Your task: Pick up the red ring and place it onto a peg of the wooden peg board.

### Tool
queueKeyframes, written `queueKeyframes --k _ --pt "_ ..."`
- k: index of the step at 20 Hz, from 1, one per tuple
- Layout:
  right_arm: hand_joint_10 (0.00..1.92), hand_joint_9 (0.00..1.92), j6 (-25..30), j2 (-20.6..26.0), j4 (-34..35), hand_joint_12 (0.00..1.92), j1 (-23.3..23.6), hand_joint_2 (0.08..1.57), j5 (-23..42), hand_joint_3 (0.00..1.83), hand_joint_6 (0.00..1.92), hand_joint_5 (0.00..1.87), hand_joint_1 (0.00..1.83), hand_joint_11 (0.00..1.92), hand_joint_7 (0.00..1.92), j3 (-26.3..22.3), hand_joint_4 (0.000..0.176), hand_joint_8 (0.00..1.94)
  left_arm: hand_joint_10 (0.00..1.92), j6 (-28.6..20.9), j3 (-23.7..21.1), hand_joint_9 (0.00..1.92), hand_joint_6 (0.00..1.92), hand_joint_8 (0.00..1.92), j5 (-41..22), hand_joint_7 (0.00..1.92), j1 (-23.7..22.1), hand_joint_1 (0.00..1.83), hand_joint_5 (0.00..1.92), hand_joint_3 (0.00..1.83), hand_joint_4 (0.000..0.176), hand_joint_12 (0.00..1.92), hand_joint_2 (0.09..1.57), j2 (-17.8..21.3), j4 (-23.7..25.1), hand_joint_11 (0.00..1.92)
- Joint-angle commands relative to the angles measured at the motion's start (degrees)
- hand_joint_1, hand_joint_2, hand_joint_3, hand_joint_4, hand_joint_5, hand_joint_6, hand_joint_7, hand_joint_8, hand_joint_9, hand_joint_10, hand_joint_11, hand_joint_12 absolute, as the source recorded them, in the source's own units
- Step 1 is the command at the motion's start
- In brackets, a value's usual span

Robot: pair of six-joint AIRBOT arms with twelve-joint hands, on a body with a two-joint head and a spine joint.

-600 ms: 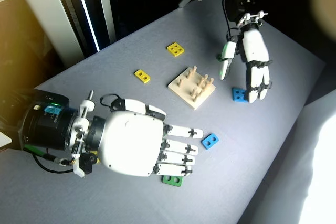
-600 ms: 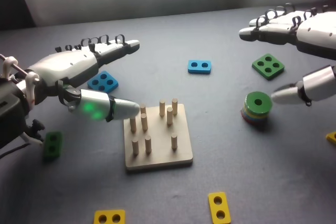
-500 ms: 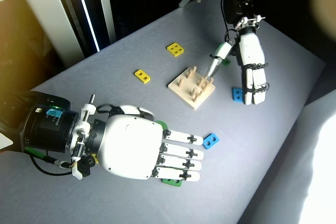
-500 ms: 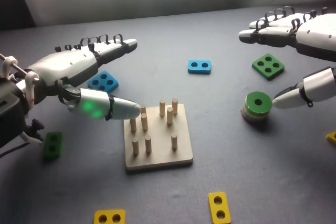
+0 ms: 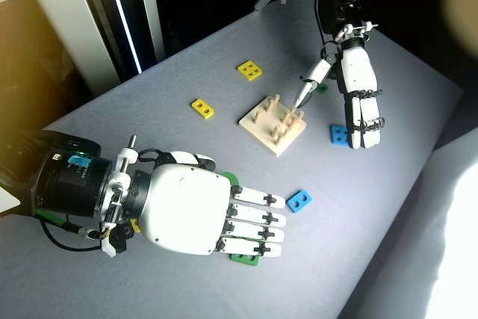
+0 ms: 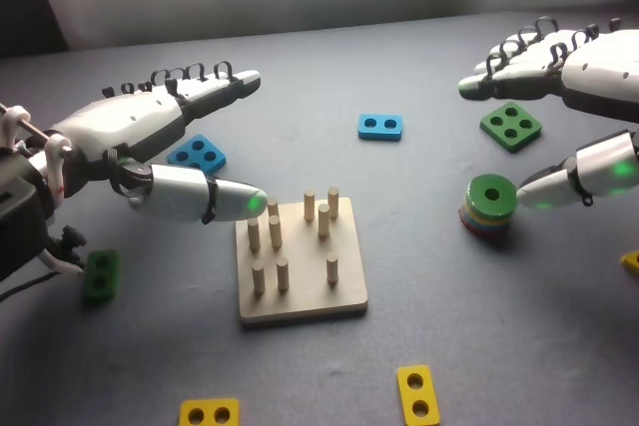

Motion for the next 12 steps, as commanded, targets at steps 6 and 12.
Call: queueKeyframes --k 6,12 --pt "0.01 0.1 3.4 -0.5 -2.7 0.44 1.3 0.93 3.5 0.01 0.0 0.31 0.71 0.0 0.22 0.0 0.044 0.0 0.0 -0.7 0.1 0.0 0.0 0.0 -7.7 0.0 -0.9 0.44 0.0 0.01 0.176 0.01 0.96 0.2 0.0 0.02" --pt "0.01 0.14 3.4 -2.0 -5.0 0.44 1.3 0.94 1.1 0.0 0.0 0.33 0.71 0.0 0.23 0.1 0.039 0.0 0.0 -0.7 0.1 0.0 0.0 0.0 -7.8 0.0 -1.5 0.46 0.01 0.01 0.176 0.0 0.97 0.3 0.4 0.0"
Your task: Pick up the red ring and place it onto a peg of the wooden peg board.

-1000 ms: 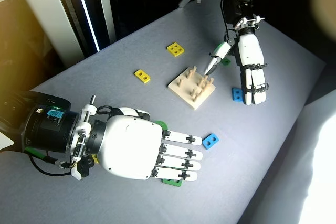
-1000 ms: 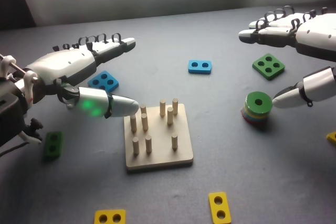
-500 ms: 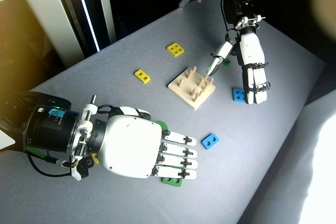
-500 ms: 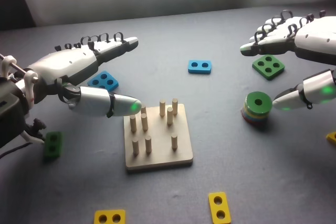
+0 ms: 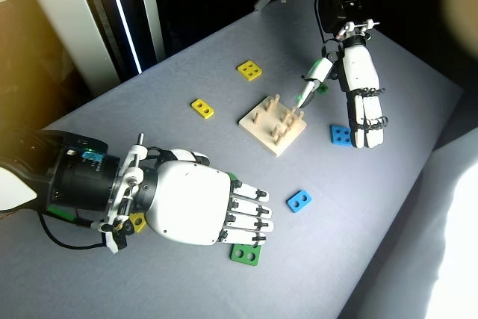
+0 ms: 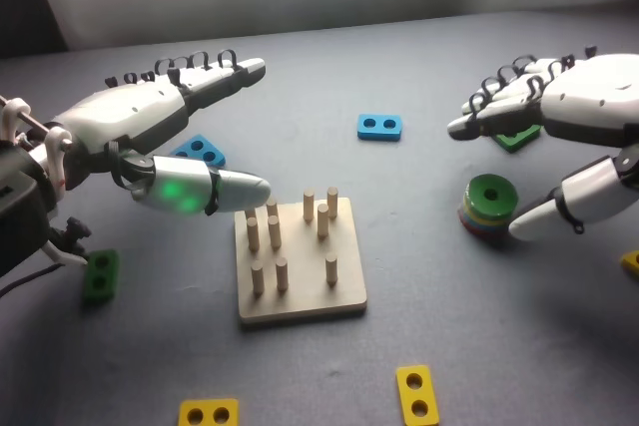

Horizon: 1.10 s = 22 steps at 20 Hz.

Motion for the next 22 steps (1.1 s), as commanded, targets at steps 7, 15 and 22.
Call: queueKeyframes --k 7,15,22 --pt "0.01 0.13 1.6 -2.6 0.0 0.5 0.9 0.96 2.5 0.0 0.01 0.34 0.75 0.0 0.21 2.6 0.024 0.0 0.0 -0.5 0.2 0.0 0.0 0.0 -6.7 0.0 -1.0 0.47 0.02 0.0 0.176 0.0 0.97 0.2 -0.1 0.0" --pt "0.0 0.14 3.0 -3.8 -1.5 0.41 0.4 0.97 0.0 0.0 0.0 0.34 0.72 0.0 0.23 4.8 0.028 0.0 0.0 -0.6 0.2 0.0 0.0 0.0 -6.7 0.0 -1.0 0.48 0.02 0.0 0.176 0.0 0.97 0.3 -0.1 0.0" --pt "0.0 0.15 3.7 -4.0 -1.5 0.25 -0.3 0.97 0.1 0.0 0.02 0.44 0.74 0.0 0.26 4.8 0.01 0.0 0.0 -0.7 0.2 0.0 0.0 0.0 -6.9 0.0 -1.1 0.47 0.03 0.0 0.176 0.01 0.97 0.3 -0.1 0.03"
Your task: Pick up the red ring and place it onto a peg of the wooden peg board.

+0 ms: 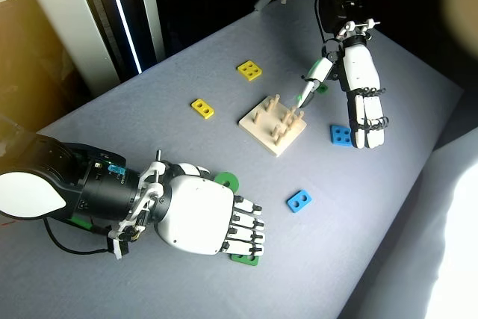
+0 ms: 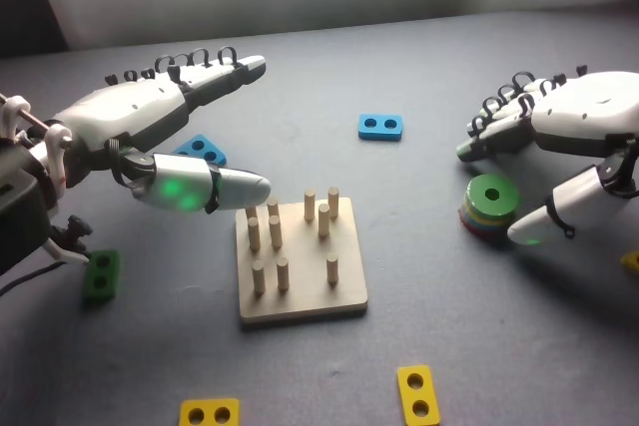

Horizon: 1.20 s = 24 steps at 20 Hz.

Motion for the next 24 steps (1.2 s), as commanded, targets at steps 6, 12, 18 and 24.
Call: queueKeyframes --k 6,12,18,24 --pt "0.0 0.16 1.0 -0.7 1.3 0.64 -0.2 0.98 5.0 0.0 0.0 0.46 0.74 0.0 0.25 0.2 0.011 0.0 0.0 -0.5 0.2 0.0 0.0 0.0 -7.1 0.0 -0.8 0.5 0.03 0.0 0.176 0.0 0.98 0.4 -0.3 0.0" --pt "0.02 0.2 2.7 -1.8 -0.2 0.92 -1.0 0.98 5.3 0.0 0.0 0.49 0.8 0.0 0.28 0.2 0.014 0.0 0.0 -0.5 0.2 0.0 0.0 0.0 -7.1 0.0 -0.9 0.47 0.03 0.0 0.176 0.0 0.98 0.4 -0.3 0.01" --pt "0.01 0.19 4.4 -2.0 -1.3 0.84 -1.1 0.98 6.4 0.0 0.01 0.51 0.81 0.0 0.28 0.1 0.005 0.0 0.0 -0.5 0.3 0.0 0.0 0.0 -7.1 0.0 -0.9 0.46 0.02 0.0 0.176 0.01 0.98 0.5 -0.3 0.01" --pt "0.02 0.21 6.3 -2.0 -3.3 0.87 -1.3 0.99 7.5 0.0 0.04 0.62 0.86 0.0 0.35 -0.2 0.0 0.01 0.0 -0.5 0.2 0.0 0.0 0.0 -7.4 0.0 -0.9 0.48 0.03 0.0 0.176 0.01 0.98 0.7 -0.3 0.01"
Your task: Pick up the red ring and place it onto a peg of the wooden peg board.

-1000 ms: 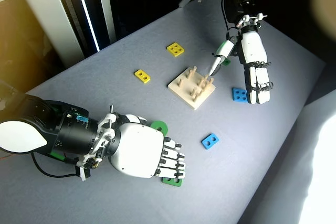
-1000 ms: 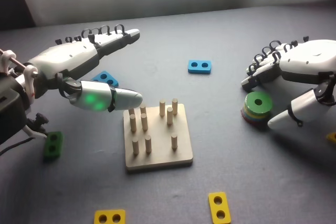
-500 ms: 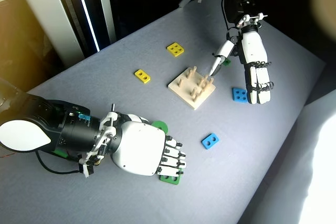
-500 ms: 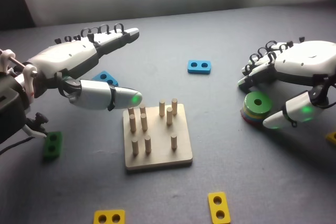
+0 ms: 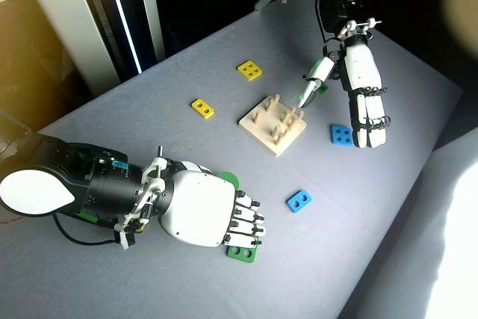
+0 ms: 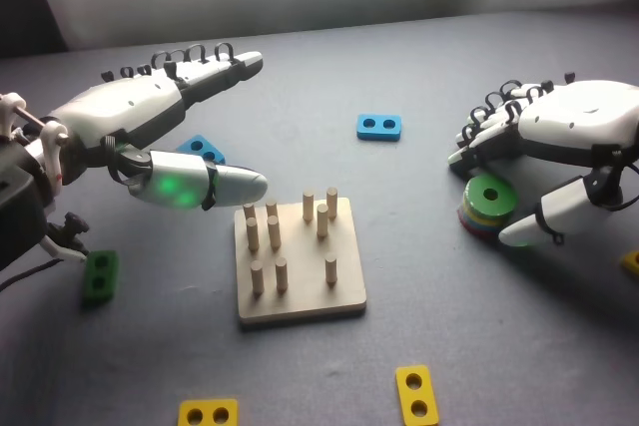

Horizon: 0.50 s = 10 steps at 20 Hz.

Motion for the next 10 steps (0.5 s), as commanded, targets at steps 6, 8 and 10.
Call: queueKeyframes --k 6,8,10 --pt "0.03 0.24 1.7 -0.5 -0.7 0.92 -0.5 1.02 5.1 0.01 0.05 0.68 0.9 0.0 0.39 -0.7 0.0 0.01 0.0 -0.5 0.1 0.0 0.0 0.0 -7.1 0.0 -0.7 0.47 0.02 0.0 0.176 0.01 0.98 0.4 -0.3 0.01" --pt "0.03 0.24 1.9 -0.4 -0.9 0.93 -0.6 1.02 5.3 0.01 0.06 0.7 0.9 0.0 0.4 -0.8 0.0 0.02 0.0 -0.5 0.1 0.0 0.0 0.0 -7.1 0.0 -0.6 0.48 0.03 0.0 0.176 0.01 0.98 0.4 -0.3 0.0" --pt "0.04 0.26 2.1 -0.2 -0.9 0.99 -0.6 1.05 5.4 0.0 0.06 0.76 0.9 0.0 0.43 -0.9 0.0 0.01 0.0 -0.5 0.1 0.0 0.0 0.0 -7.1 0.0 -0.6 0.47 0.03 0.0 0.176 0.02 0.98 0.4 -0.4 0.01"
